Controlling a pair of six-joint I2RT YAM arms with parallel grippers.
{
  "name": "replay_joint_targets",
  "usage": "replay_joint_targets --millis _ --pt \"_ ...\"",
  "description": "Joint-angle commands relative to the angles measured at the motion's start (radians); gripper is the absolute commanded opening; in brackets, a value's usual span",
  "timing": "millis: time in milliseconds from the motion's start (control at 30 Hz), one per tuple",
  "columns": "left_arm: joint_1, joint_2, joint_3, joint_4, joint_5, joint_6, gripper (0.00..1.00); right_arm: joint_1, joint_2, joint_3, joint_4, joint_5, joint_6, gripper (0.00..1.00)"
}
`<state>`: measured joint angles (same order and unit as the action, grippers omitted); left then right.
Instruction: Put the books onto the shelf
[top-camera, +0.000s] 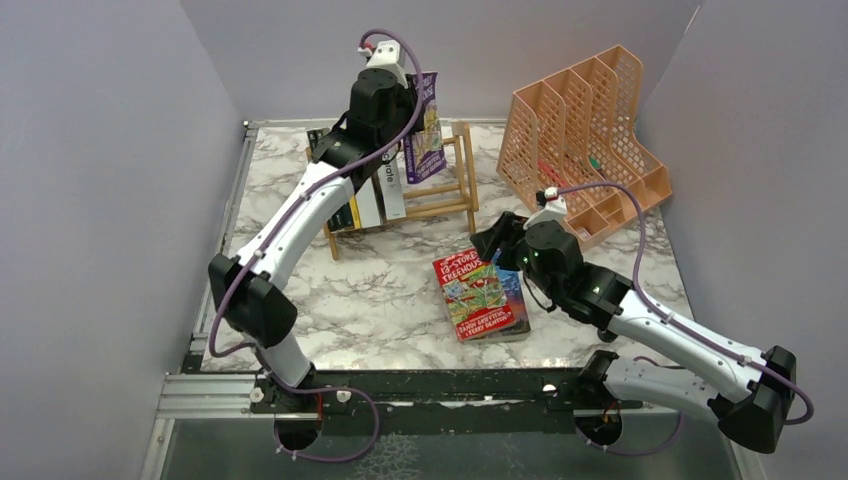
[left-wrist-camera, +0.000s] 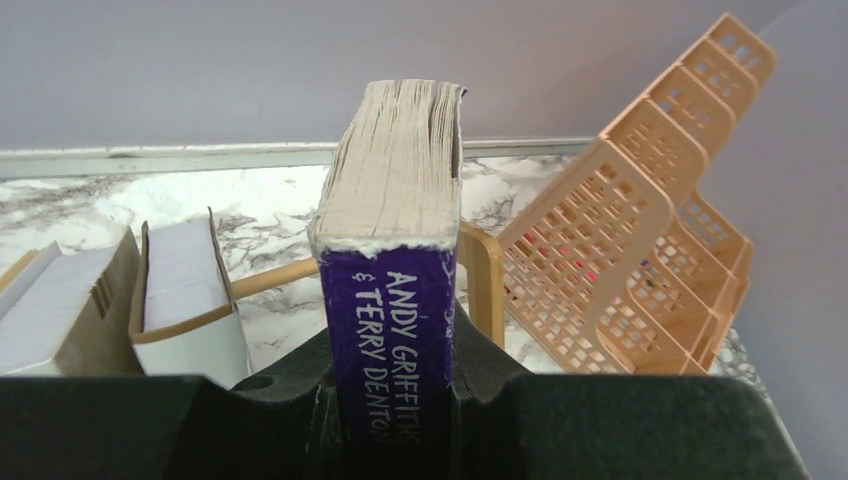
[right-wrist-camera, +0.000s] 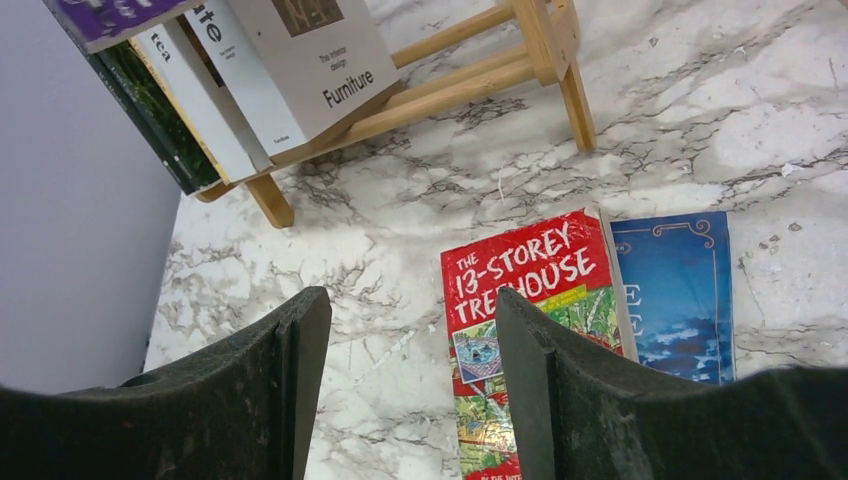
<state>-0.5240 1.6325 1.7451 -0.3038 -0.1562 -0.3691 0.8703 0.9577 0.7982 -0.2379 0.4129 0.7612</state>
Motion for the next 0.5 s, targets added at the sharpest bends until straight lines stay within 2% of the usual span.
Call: replay_joint_targets --millis 0,267,467 --pt "0.002 0.112 0.133 -0.019 -0.110 -0.040 0.00 -0.002 -0.009 -0.004 -0.030 0.050 -0.011 0.66" --pt "0.002 0.319 0.305 -0.144 -0.185 -0.072 0.00 -0.002 0.034 0.010 -0.033 0.060 -0.024 0.66" --pt "0.001 0.345 0.246 -0.172 -0.342 -0.087 0.00 -0.002 0.048 0.005 -0.032 0.061 -0.023 0.66"
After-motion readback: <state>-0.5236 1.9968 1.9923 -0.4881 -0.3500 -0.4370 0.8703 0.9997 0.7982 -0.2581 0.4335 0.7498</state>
